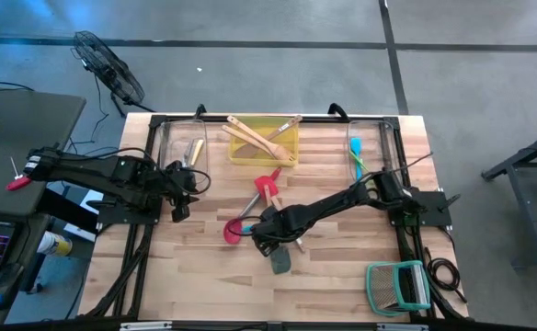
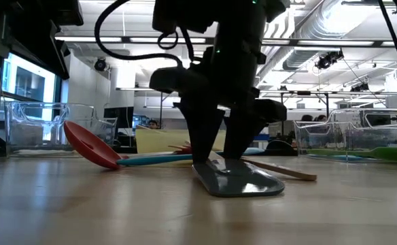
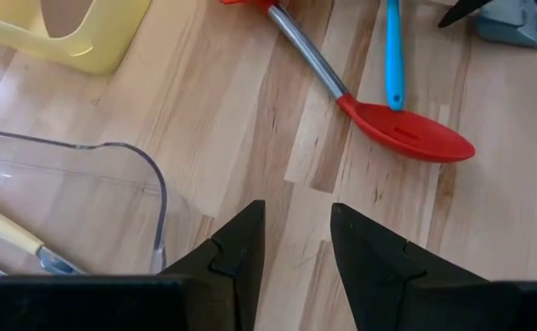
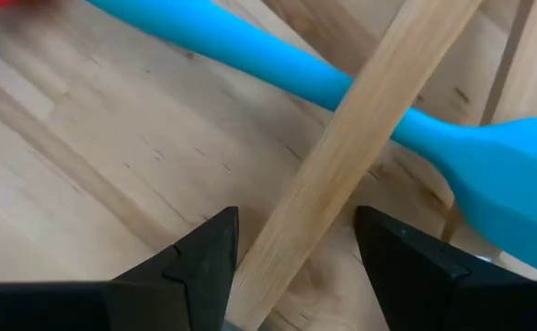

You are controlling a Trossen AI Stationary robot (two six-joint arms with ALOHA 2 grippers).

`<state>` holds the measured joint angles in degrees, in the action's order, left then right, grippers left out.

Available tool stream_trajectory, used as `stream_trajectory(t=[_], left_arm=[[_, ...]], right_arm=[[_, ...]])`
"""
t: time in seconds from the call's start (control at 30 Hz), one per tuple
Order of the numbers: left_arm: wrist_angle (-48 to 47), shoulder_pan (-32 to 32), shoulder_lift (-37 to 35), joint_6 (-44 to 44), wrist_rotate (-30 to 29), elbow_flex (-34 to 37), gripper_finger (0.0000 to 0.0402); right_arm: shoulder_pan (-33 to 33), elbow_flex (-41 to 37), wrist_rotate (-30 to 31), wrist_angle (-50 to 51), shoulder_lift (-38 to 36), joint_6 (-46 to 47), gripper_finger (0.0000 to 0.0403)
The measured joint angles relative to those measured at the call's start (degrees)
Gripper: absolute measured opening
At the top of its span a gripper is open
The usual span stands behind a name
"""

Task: Pick & Place Kitchen Items
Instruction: Put the gray spatula into the right transparent bin

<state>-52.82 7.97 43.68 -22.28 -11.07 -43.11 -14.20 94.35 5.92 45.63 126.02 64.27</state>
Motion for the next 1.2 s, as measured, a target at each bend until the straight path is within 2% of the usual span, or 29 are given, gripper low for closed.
stream_trajectory(t=[0.2, 0.3, 0.4, 0.57, 0.6, 1.0, 1.2], left_arm=[[0.0, 0.0, 0.0, 0.0, 0.0, 0.0, 0.0122], [0.0, 0.0, 0.0, 0.0, 0.0, 0.0, 0.0122], [0.0, 0.0, 0.0, 0.0, 0.0, 0.0, 0.0122], [0.0, 0.0, 0.0, 1.0, 0.0, 0.0, 0.0122], [0.0, 0.0, 0.0, 1.1, 0.0, 0.0, 0.0122], [0.1, 0.0, 0.0, 1.3, -0.1, 0.0, 0.0122], [0.4, 0.0, 0.0, 1.3, -0.1, 0.0, 0.0122]], right_arm=[[0.1, 0.2, -0.2, -0.1, 0.7, -1.2, 0.0213], [0.3, 0.2, -0.4, 0.1, 0.8, -1.1, 0.0198], [0.3, 0.1, -0.4, 0.4, 0.8, -1.1, 0.0158], [0.4, 0.0, -1.5, 0.9, 0.8, -1.6, 0.0065], [0.4, 0.0, -1.5, 0.8, 0.8, -1.7, 0.0058], [0.3, 0.0, -1.3, 0.2, 0.7, -0.7, 0.0059], [-0.4, -0.1, -0.5, -4.8, -1.0, 0.0, 0.0059]])
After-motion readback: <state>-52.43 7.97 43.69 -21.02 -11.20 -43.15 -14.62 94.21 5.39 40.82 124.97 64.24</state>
